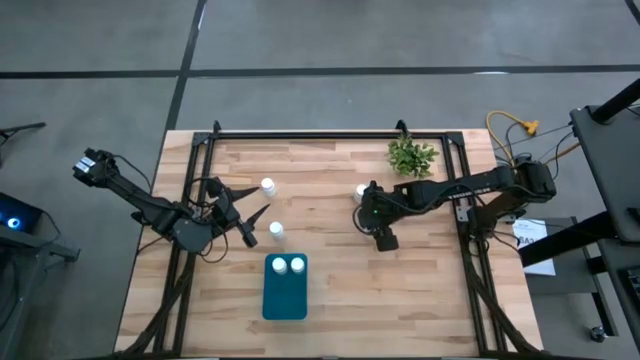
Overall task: Pick and place pill bottles into a basket
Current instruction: Put the white pill bottle into the blue bin
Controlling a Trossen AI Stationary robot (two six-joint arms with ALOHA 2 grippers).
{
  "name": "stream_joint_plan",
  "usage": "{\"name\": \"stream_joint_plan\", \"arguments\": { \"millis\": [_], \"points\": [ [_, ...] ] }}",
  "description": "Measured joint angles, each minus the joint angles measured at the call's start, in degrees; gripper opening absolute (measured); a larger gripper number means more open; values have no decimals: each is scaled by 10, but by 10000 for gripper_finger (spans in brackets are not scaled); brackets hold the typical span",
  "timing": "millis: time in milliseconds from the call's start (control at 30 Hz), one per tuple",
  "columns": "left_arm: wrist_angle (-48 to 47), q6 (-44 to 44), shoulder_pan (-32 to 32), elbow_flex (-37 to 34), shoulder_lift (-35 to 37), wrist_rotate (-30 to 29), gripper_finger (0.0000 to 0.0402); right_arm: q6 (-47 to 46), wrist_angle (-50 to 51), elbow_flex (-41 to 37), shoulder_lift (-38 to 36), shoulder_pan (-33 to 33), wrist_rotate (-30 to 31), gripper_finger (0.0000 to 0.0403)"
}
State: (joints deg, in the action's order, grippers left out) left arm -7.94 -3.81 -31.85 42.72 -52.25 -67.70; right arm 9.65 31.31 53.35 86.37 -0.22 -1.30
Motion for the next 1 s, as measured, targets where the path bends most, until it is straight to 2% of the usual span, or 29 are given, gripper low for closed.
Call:
{"name": "stream_joint_plan", "arguments": {
  "millis": [1000],
  "points": [
    [0,0,0,0,0,0,215,-7,-2,-23,0,-7,-22,201]
  ]
}}
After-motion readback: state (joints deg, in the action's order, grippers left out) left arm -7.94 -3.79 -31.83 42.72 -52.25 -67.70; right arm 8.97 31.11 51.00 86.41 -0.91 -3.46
